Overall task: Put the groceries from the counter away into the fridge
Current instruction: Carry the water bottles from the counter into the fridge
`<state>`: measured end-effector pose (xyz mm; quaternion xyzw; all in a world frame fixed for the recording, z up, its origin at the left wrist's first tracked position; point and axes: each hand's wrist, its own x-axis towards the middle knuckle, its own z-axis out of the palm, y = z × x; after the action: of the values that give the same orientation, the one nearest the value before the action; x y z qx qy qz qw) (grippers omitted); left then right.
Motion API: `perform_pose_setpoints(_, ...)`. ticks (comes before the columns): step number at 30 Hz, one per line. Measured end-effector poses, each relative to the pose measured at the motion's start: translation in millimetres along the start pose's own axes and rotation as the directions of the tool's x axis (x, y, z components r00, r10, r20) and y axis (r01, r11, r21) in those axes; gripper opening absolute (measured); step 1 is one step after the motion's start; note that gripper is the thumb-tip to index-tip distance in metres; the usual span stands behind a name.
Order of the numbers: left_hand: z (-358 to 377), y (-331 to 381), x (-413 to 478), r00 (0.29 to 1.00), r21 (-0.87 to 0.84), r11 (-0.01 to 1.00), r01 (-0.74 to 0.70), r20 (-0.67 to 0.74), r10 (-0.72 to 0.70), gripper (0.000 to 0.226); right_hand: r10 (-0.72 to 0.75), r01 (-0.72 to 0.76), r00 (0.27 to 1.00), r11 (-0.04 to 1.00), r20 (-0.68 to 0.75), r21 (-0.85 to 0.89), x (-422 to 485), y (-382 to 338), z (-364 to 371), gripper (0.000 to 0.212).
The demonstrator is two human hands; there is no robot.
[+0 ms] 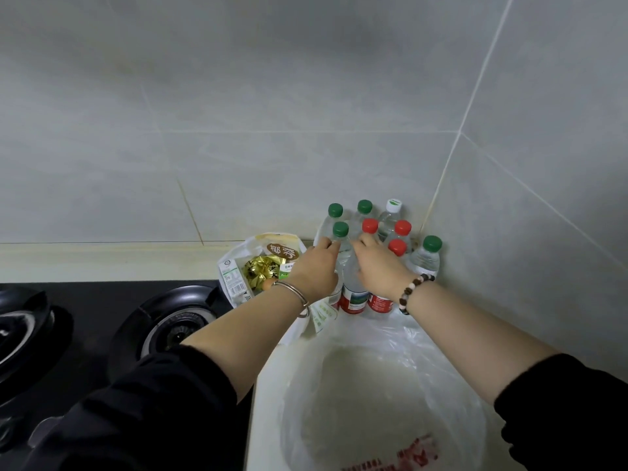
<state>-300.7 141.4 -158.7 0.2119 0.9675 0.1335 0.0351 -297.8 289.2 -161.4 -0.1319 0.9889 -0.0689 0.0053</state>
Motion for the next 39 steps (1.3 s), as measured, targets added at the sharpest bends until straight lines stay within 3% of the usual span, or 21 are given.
perform_pose_setpoints(4,-6,-5,1,1.000,0.119,0.993,0.004,0.008,-0.005,0.042,-0.033,0.036,0.999,0.995,0.037,-0.090,-4,-1,-2,0.033)
perform_pose_setpoints(8,-6,-5,-1,1.000,0.086,0.996,0.010,0.027,-0.013,0.037,-0.060,0.065,0.998,0.982,0.029,-0.177,-8,-2,-6,0.026)
perform_pose_setpoints(13,-10,4,-3,1.000,0.039,0.999,0.021,0.001,-0.021,0.037,0.037,-0.037,0.999,0.997,0.003,-0.064,-11,-6,-7,0.019)
perform_pose_setpoints(17,-14,14,-11,0.999,0.011,1.000,0.022,-0.027,-0.021,0.028,0.170,-0.167,0.981,0.985,-0.098,0.043,-22,-12,-12,0.019)
perform_pose_setpoints(20,-26,13,-21,0.994,-0.036,0.998,0.056,-0.087,-0.059,0.026,0.188,-0.174,0.966,0.981,-0.177,0.091,-28,-13,-28,0.021)
perform_pose_setpoints(30,-85,17,-76,0.930,-0.088,0.992,0.093,-0.348,-0.118,0.024,0.043,0.010,0.901,0.993,-0.432,0.119,-52,-67,-103,0.021)
perform_pose_setpoints(39,-112,-19,-179,0.789,-0.097,0.925,0.368,-0.494,-0.366,0.029,-0.181,0.325,0.880,0.904,-0.439,0.277,-48,-153,-95,0.017)
